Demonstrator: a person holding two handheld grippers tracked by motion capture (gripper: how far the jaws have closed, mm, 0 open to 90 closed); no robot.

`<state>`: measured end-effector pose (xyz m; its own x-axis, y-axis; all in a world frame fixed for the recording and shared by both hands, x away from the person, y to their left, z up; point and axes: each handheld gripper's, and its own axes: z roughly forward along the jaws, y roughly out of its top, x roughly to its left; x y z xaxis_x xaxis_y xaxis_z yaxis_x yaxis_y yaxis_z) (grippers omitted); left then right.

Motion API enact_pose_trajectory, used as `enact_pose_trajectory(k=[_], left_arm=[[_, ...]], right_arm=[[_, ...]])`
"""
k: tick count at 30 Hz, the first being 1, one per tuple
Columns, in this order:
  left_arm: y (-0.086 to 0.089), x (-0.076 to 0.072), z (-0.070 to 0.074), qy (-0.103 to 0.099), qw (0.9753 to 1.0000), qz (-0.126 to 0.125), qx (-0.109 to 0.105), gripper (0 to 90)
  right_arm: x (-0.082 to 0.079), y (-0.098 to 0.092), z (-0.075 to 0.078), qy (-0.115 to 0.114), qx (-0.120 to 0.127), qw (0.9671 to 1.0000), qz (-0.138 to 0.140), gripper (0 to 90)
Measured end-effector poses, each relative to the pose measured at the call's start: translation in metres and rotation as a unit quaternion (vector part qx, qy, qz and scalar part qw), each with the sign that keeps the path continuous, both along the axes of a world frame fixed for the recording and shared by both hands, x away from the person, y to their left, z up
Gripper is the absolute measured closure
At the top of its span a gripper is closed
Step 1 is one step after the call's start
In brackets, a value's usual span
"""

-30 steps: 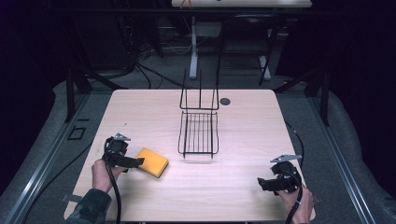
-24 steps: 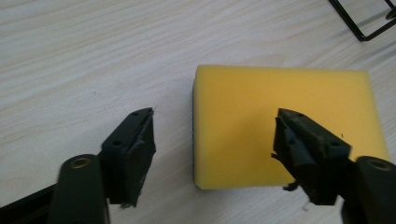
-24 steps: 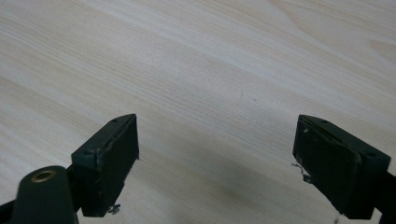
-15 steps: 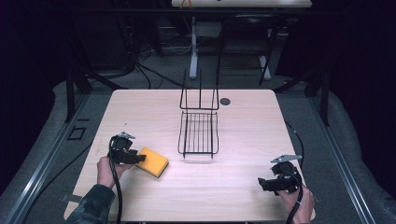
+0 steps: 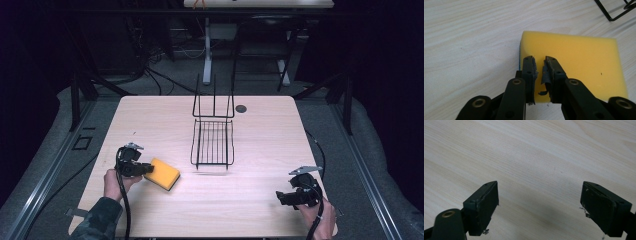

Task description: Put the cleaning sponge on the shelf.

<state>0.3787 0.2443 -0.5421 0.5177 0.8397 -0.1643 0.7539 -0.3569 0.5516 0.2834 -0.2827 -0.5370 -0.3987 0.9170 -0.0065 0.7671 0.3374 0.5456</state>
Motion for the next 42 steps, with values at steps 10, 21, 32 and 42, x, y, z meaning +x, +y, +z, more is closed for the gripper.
enact_pose_trajectory(k=[10, 21, 32, 42], left_arm=[[0.003, -0.003, 0.006, -0.013, 0.9999, 0.001, -0.003, 83.6], [0.002, -0.01, 0.022, -0.041, 0.9991, -0.006, 0.006, 85.5], [0.001, -0.021, 0.043, -0.08, 0.9964, -0.021, 0.019, 86.5], [0.001, -0.029, 0.057, -0.104, 0.9941, -0.025, 0.018, 86.7]], right_arm=[[0.0, -0.001, 0.001, -0.004, 0.002, 1.0, -0.001, 14.7], [-0.001, -0.001, 0.001, -0.004, 0.004, 1.0, -0.001, 14.7], [-0.001, -0.002, 0.002, -0.012, 0.007, 0.9999, -0.003, 14.5], [-0.001, -0.003, 0.002, -0.013, 0.005, 0.9999, -0.002, 14.5]])
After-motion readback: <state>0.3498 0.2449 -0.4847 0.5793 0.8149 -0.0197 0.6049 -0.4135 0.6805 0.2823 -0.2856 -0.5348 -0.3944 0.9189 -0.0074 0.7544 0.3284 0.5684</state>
